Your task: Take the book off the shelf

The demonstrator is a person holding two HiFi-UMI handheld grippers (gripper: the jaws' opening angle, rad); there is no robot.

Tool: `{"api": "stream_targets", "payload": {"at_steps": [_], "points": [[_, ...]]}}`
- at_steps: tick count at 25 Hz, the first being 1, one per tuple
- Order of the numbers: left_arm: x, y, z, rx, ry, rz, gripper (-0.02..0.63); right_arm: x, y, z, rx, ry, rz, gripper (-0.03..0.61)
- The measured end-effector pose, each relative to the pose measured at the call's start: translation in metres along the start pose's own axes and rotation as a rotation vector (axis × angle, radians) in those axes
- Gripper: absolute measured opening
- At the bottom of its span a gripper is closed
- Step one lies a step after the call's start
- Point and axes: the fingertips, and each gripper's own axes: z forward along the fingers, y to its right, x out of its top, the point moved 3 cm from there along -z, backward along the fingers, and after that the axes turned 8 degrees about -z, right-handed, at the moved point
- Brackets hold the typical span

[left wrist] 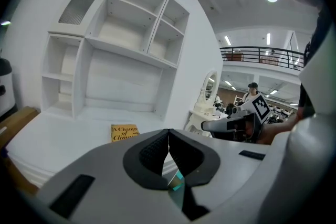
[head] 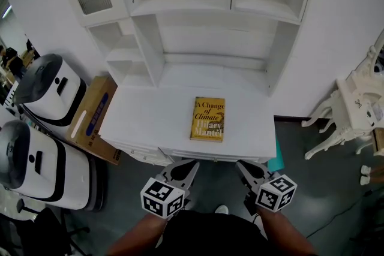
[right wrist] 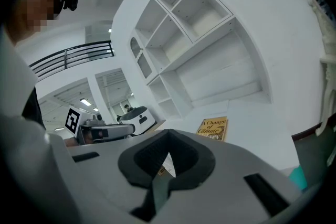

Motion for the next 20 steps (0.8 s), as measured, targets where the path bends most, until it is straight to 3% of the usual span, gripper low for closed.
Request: {"api": "stream_targets", "payload": {"at_steps": [20], "points": [[0.006, -0.061, -0.029, -0.062, -0.055, 0.034, 0.011, -0.013, -0.041, 0.053, -0.101, -0.018, -0.016, 0.028]]}}
